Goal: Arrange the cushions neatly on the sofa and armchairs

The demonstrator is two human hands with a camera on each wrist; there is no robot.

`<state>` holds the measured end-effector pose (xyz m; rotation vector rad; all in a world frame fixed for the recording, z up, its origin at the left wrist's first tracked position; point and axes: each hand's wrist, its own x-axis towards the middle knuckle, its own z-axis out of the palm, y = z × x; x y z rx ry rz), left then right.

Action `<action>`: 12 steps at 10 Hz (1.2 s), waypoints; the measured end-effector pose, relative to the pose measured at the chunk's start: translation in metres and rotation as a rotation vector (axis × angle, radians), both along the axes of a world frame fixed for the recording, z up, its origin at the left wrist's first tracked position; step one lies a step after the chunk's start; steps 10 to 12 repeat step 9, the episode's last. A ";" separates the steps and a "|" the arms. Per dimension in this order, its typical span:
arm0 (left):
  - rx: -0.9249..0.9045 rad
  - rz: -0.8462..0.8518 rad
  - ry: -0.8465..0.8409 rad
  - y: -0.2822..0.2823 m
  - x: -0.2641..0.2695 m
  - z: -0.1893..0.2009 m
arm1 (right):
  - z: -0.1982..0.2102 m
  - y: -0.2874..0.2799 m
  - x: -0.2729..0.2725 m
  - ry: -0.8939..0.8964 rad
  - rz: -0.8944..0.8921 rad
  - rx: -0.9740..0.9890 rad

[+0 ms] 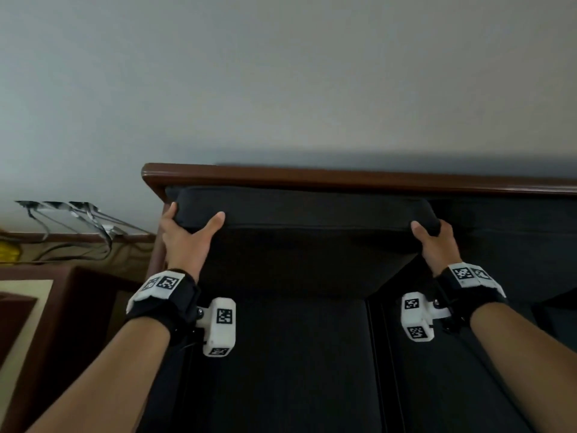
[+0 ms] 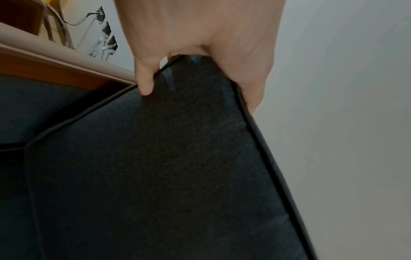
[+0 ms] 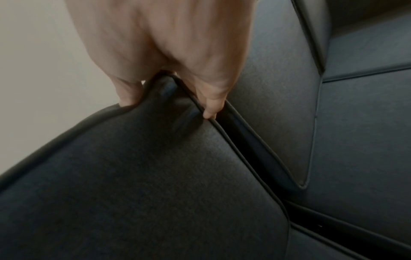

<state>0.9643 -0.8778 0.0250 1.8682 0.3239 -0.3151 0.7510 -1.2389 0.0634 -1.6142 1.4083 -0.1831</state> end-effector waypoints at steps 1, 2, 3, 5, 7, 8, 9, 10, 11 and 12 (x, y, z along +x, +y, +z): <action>0.011 -0.036 0.012 0.015 0.011 -0.002 | 0.001 0.015 0.013 -0.005 -0.035 -0.037; 0.023 -0.066 0.101 0.032 0.028 -0.005 | 0.004 0.033 0.030 -0.003 -0.074 -0.100; -0.055 -0.015 0.125 0.037 0.040 -0.009 | 0.007 0.042 0.038 -0.025 -0.065 -0.152; -0.007 -0.041 0.092 0.011 0.027 -0.012 | 0.000 0.029 0.017 0.053 -0.082 -0.108; 0.137 -0.136 0.113 0.017 0.036 -0.013 | 0.019 0.026 0.011 0.128 0.034 -0.072; 0.209 -0.222 0.122 0.022 0.032 0.001 | 0.039 0.037 0.001 0.158 0.118 -0.048; 0.158 -0.201 -0.015 0.035 -0.010 0.005 | 0.033 0.060 -0.041 0.205 0.228 -0.080; 0.158 -0.201 -0.015 0.035 -0.010 0.005 | 0.033 0.060 -0.041 0.205 0.228 -0.080; 0.158 -0.201 -0.015 0.035 -0.010 0.005 | 0.033 0.060 -0.041 0.205 0.228 -0.080; 0.158 -0.201 -0.015 0.035 -0.010 0.005 | 0.033 0.060 -0.041 0.205 0.228 -0.080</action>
